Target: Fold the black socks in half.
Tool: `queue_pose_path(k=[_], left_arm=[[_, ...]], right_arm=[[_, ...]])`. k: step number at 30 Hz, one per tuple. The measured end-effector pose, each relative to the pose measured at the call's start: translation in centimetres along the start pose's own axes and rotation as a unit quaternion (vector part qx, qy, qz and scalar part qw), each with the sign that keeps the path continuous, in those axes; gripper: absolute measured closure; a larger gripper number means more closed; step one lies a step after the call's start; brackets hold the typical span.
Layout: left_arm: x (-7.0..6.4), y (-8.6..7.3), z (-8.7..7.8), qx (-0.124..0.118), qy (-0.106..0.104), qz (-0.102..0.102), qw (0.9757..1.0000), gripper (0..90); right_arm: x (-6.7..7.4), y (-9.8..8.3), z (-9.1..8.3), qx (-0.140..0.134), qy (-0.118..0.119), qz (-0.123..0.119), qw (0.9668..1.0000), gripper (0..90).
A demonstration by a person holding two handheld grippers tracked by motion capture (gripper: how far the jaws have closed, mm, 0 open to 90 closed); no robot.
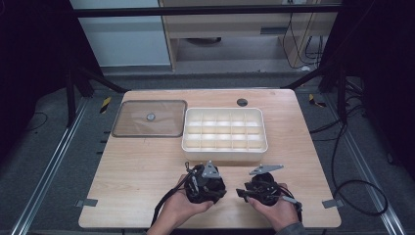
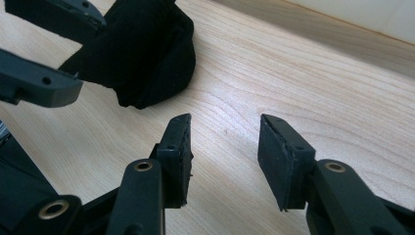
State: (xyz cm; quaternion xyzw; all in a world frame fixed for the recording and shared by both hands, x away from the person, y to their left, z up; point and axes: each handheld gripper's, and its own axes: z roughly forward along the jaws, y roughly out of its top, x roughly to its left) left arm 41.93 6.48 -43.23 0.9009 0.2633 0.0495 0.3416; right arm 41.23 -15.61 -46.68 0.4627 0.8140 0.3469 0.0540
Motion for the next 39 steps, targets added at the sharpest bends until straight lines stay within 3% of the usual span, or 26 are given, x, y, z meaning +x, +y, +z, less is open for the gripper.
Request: queue_pose_path(k=[11, 14, 17, 21, 25, 30, 31, 33, 39], left_arm=[[0.6, 0.0, 0.3, 0.004, 0.009, -0.003, 0.9999, 61.3], [0.8, -0.1, 1.0, 0.015, 0.018, -0.001, 0.9997, 70.4], [1.0, -0.2, 1.4, 0.015, 0.013, -0.006, 0.9998, 83.1], [0.7, 0.4, 1.0, 0.001, -0.019, -0.004, 0.9998, 86.4], [0.9, 0.5, 1.8, 0.015, -0.039, -0.007, 0.9991, 86.5], [1.5, 0.1, 4.2, 0.033, -0.066, -0.031, 0.9968, 86.4], [1.8, -0.2, 4.6, 0.03, -0.077, -0.046, 0.9956, 86.4], [1.9, -0.4, 4.9, 0.026, -0.087, -0.057, 0.9943, 86.3], [1.6, -0.4, 5.3, 0.034, -0.084, -0.049, 0.9947, 86.4]], right_arm=[[0.0, 0.1, -0.1, 0.0, -0.001, -0.001, 1.0, 56.4], [-0.1, 0.0, -0.2, -0.002, 0.0, -0.002, 1.0, 56.6], [-0.2, 0.0, -0.3, -0.003, 0.001, -0.002, 1.0, 56.8], [-0.4, 0.0, -0.4, -0.003, -0.002, 0.002, 1.0, 57.0], [-0.6, -0.1, -0.6, -0.004, -0.005, 0.002, 1.0, 57.0], [-0.8, -0.3, -0.6, -0.005, -0.005, 0.006, 1.0, 57.0], [-0.8, -0.3, -0.6, -0.006, -0.004, 0.007, 0.9999, 57.0], [-0.9, -0.4, -0.6, -0.005, -0.005, 0.009, 0.9999, 57.0], [-1.1, -0.5, -0.8, -0.004, -0.007, 0.007, 0.9999, 57.1]])
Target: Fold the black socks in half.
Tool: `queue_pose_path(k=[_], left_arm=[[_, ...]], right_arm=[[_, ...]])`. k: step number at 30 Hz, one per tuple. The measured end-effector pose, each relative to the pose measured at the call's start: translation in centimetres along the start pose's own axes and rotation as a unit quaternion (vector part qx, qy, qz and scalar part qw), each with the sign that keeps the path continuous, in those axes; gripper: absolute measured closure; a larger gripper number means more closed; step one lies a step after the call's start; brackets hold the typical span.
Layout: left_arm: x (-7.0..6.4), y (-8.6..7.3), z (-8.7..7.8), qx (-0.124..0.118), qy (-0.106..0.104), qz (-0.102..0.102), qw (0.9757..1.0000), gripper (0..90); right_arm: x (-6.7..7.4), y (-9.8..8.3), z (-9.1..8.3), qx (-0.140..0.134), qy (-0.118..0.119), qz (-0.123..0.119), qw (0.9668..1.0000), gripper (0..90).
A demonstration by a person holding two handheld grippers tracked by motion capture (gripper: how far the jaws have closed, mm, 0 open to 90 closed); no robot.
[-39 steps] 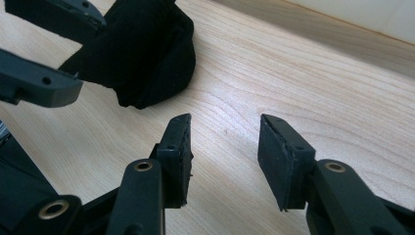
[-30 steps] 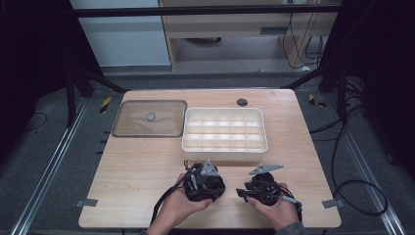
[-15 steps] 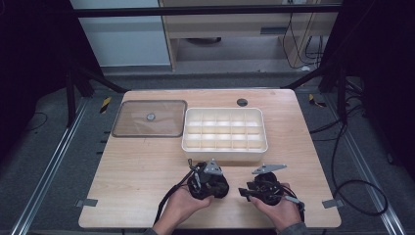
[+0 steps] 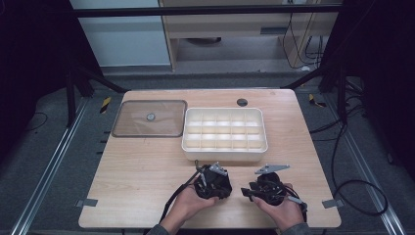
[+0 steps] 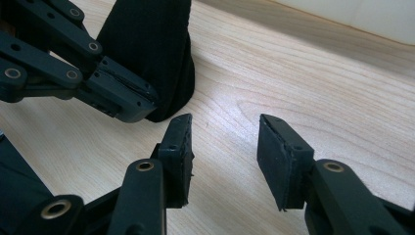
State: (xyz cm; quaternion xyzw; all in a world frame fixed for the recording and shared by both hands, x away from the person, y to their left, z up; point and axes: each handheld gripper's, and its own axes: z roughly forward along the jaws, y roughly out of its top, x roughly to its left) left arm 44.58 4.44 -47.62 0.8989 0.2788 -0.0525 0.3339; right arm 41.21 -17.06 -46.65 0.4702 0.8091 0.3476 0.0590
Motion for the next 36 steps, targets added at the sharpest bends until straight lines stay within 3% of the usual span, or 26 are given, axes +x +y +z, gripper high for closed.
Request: queue_pose_path(k=[14, 28, 36], left_arm=[[-0.5, 0.1, 0.3, 0.006, 0.007, 0.011, 0.9999, 83.9], [-0.8, 0.4, -2.5, -0.015, 0.036, 0.022, 0.999, 71.8], [-1.0, 0.3, -3.4, -0.03, 0.043, 0.024, 0.9984, 65.6]], right_arm=[[-0.1, 0.2, -0.3, -0.002, -0.001, 0.003, 1.0, 56.8], [-0.2, 0.4, -0.6, -0.007, -0.004, 0.003, 1.0, 55.9], [0.0, 0.7, -0.6, -0.007, -0.003, 0.002, 1.0, 54.6]])
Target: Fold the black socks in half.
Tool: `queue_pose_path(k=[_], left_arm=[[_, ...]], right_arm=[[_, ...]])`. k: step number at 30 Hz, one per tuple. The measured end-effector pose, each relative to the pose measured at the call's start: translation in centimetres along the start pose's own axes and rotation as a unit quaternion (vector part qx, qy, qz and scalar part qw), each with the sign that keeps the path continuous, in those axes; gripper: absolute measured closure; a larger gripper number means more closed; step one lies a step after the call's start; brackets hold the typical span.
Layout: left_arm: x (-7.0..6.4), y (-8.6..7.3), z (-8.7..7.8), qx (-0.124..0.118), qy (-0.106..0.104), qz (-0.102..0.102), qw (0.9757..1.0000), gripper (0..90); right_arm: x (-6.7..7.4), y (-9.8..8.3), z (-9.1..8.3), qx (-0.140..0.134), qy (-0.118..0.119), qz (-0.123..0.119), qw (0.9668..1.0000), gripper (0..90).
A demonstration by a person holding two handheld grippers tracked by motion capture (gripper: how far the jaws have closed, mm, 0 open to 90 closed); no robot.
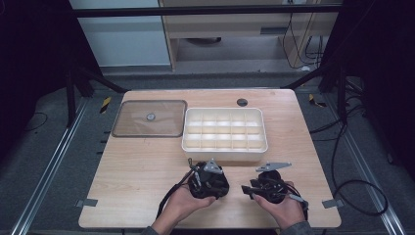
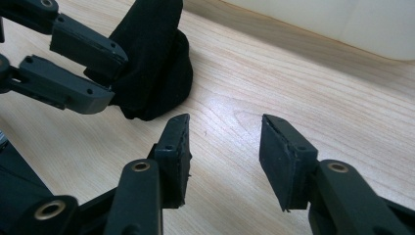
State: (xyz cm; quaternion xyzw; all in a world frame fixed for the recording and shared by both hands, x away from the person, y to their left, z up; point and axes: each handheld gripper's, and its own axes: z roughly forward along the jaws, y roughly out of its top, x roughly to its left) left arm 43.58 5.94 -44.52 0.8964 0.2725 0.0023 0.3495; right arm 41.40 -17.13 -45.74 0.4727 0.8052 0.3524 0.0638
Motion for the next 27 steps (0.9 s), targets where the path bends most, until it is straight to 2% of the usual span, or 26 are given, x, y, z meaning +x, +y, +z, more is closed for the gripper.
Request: queue_pose_path(k=[7, 12, 16, 19, 22, 25, 27], left_arm=[[-0.5, 0.1, -0.6, -0.008, -0.001, 0.007, 0.9999, 62.5], [-0.8, 0.3, -2.4, -0.031, 0.006, 0.013, 0.9994, 58.5], [-0.4, 0.2, -3.9, -0.042, 0.038, 0.016, 0.9983, 53.5], [0.5, -0.3, -5.0, -0.045, 0.071, 0.01, 0.9964, 47.0], [2.1, -1.5, -6.2, -0.049, 0.107, -0.004, 0.993, 40.5], [3.9, -3.4, -7.1, -0.046, 0.143, -0.023, 0.9884, 28.6], [4.7, -4.5, -7.5, -0.05, 0.147, -0.037, 0.9871, 25.5]], right_arm=[[0.1, 0.2, -0.1, -0.003, -0.001, -0.002, 1.0, 53.2], [0.3, 0.7, -0.5, -0.007, -0.002, -0.003, 1.0, 51.4], [0.7, 1.8, -1.1, -0.015, -0.003, -0.006, 0.9999, 49.9], [1.3, 2.7, -1.2, -0.017, -0.001, -0.008, 0.9998, 48.0], [2.1, 3.8, -0.8, -0.017, 0.005, -0.014, 0.9997, 45.2], [3.2, 4.7, 0.3, -0.011, 0.009, -0.02, 0.9997, 43.8], [3.6, 5.0, 0.9, -0.008, 0.013, -0.018, 0.9997, 43.7]])
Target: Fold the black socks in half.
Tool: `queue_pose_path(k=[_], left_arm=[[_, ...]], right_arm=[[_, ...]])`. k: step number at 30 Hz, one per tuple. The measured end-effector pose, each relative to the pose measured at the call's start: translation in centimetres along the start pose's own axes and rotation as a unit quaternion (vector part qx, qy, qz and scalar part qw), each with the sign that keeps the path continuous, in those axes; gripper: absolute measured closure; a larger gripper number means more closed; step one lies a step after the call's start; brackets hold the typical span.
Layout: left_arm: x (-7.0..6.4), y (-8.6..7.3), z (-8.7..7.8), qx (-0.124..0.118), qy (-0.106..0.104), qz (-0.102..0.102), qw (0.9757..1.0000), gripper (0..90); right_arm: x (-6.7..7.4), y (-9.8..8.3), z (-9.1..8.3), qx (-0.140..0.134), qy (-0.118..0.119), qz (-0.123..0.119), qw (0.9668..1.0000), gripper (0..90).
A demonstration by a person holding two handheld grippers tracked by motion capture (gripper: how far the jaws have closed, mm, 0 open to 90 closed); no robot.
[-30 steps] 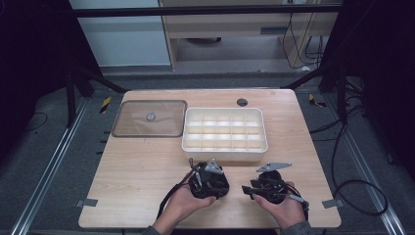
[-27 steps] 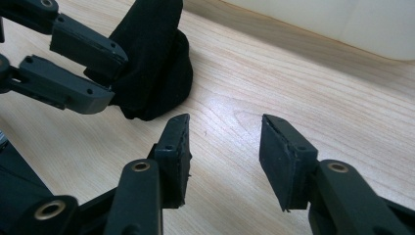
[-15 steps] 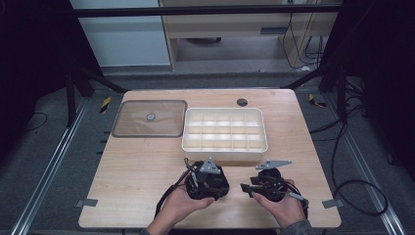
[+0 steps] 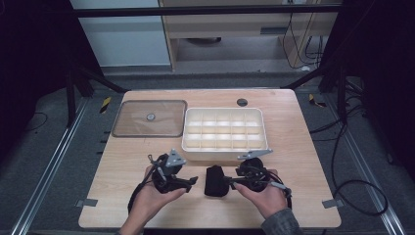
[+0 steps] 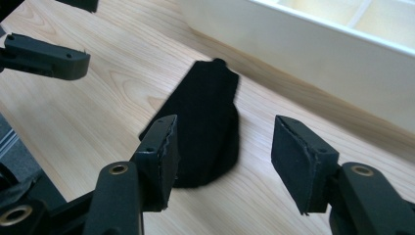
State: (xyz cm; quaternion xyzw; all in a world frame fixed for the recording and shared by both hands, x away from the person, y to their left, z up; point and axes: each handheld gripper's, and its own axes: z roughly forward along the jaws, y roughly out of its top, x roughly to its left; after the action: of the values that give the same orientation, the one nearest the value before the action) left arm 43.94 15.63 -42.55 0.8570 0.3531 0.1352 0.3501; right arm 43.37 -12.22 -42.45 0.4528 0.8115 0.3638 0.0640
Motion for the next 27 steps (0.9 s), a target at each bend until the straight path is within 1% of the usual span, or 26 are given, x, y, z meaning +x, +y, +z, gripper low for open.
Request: queue_pose_path(k=[1, 2, 4, 6, 8, 10, 11, 13, 15, 17, 19, 22, 24, 26, 27], left_arm=[[0.8, -0.8, -0.2, -0.002, 0.006, -0.007, 1.0, 23.9], [1.4, -1.5, -0.4, -0.001, 0.013, -0.009, 0.9999, 21.4], [2.7, -2.8, -0.7, -0.006, 0.02, -0.023, 0.9995, 18.9], [3.8, -3.9, -0.9, -0.006, 0.027, -0.033, 0.9991, 16.4], [4.9, -5.1, -1.1, -0.006, 0.037, -0.044, 0.9983, 16.3], [5.9, -6.1, -1.4, -0.009, 0.05, -0.054, 0.9973, 17.2], [6.4, -6.7, -1.6, -0.015, 0.055, -0.063, 0.9964, 17.5], [6.9, -7.6, -1.9, -0.023, 0.065, -0.072, 0.995, 18.8], [7.5, -8.7, -1.8, -0.028, 0.075, -0.084, 0.9933, 19.8], [8.1, -9.6, -1.6, -0.027, 0.069, -0.099, 0.9924, 20.8], [8.5, -9.9, -1.6, -0.027, 0.067, -0.108, 0.9916, 21.4], [8.5, -10.0, -1.5, -0.023, 0.066, -0.101, 0.9925, 22.7], [8.5, -10.0, -1.5, -0.022, 0.065, -0.102, 0.9924, 23.0], [8.5, -10.1, -1.5, -0.02, 0.064, -0.101, 0.9926, 23.8], [8.5, -10.2, -1.4, -0.019, 0.065, -0.101, 0.9926, 23.8]], right_arm=[[0.2, 0.1, 0.4, 0.002, -0.001, 0.002, 1.0, 43.8], [0.4, 0.3, 0.9, 0.004, -0.005, 0.007, 1.0, 44.2], [0.3, 0.5, 1.6, 0.005, -0.01, 0.016, 0.9998, 44.5], [0.2, 0.6, 2.1, 0.006, -0.014, 0.026, 0.9996, 44.7], [0.2, 0.8, 2.8, 0.009, -0.011, 0.031, 0.9994, 44.6], [0.1, 1.0, 3.4, 0.01, -0.013, 0.035, 0.9993, 44.3], [0.0, 1.1, 3.7, 0.012, -0.012, 0.042, 0.9989, 44.4], [-0.1, 1.2, 4.5, 0.021, -0.016, 0.045, 0.9986, 43.7], [-0.2, 1.1, 5.2, 0.029, -0.015, 0.053, 0.9981, 43.7], [-0.2, 1.0, 5.8, 0.039, -0.015, 0.056, 0.9976, 43.3], [-0.1, 0.9, 6.3, 0.048, -0.014, 0.059, 0.997, 43.2], [0.1, 0.6, 6.7, 0.051, -0.018, 0.064, 0.9965, 43.4], [0.4, 0.3, 7.0, 0.054, -0.017, 0.063, 0.9964, 43.4], [0.6, 0.0, 7.2, 0.053, -0.014, 0.078, 0.9954, 43.6], [0.6, -0.2, 7.3, 0.051, -0.013, 0.08, 0.9954, 44.5]])
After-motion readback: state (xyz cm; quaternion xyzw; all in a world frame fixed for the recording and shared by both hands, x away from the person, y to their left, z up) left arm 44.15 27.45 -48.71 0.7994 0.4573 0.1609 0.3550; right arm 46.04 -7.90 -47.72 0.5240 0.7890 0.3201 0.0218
